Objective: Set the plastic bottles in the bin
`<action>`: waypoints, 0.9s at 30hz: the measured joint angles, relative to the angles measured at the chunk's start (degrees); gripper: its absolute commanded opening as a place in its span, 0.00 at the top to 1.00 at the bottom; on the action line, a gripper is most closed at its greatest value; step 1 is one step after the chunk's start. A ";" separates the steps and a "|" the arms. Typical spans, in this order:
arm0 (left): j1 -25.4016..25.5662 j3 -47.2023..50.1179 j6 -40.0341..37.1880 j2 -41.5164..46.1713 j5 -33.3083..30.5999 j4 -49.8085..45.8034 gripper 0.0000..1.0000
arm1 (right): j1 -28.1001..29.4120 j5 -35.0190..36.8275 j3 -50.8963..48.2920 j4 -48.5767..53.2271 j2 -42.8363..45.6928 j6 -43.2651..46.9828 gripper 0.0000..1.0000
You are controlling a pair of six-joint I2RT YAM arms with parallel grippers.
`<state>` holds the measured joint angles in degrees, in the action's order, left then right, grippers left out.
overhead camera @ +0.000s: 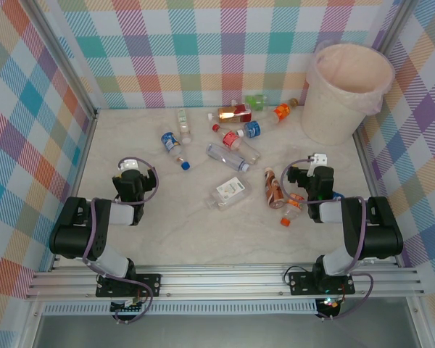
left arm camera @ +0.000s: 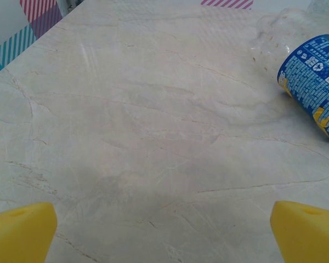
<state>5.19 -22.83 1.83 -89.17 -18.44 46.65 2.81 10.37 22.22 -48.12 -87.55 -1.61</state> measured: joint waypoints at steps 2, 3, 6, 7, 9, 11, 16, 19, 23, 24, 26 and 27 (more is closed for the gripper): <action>0.00 0.00 -0.02 0.33 0.39 0.02 0.00 | 0.02 -0.35 0.00 1.09 1.27 0.00 0.00; 0.00 0.00 -0.15 0.52 0.59 -0.07 0.00 | 0.02 -0.37 0.00 2.47 2.58 0.00 0.00; 0.00 -0.28 -0.15 4.17 0.81 -5.14 0.00 | 0.02 -0.52 0.87 8.04 7.87 -0.04 0.00; 0.02 -0.55 -0.15 6.60 0.79 -7.65 0.00 | 0.02 -0.59 1.51 9.99 9.81 -0.07 0.00; 0.02 -1.31 0.07 11.69 0.70 -11.47 0.00 | 0.02 -0.59 2.67 13.16 13.11 -0.79 0.00; 0.07 -2.54 0.87 16.63 0.09 -15.23 0.00 | 0.02 -0.59 3.78 16.44 15.96 -2.21 0.00; 0.35 -9.07 8.52 24.46 -2.71 -30.34 0.00 | 0.02 -0.61 8.98 28.70 20.31 -8.83 0.00; 0.94 -14.51 15.63 24.72 -3.15 -40.81 0.00 | 0.02 -2.08 11.93 34.01 20.63 -12.61 0.00; 1.60 -23.04 25.20 19.87 -0.11 -54.80 0.00 | 0.02 -5.55 13.62 37.88 20.65 -16.65 0.00; 2.05 -25.18 27.15 17.70 1.29 -57.44 0.00 | 0.02 -6.51 13.94 38.60 20.63 -17.62 0.00; 3.87 -28.30 30.25 13.55 3.54 -61.07 0.00 | 0.02 -8.24 14.56 39.63 20.63 -19.04 0.00; 5.31 -29.55 31.61 11.47 4.68 -62.40 0.00 | 0.02 -9.14 14.93 40.06 20.63 -19.61 0.00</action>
<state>10.50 -52.38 33.43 -77.69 -13.76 -15.75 2.83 1.23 37.15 -8.05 -66.92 -21.21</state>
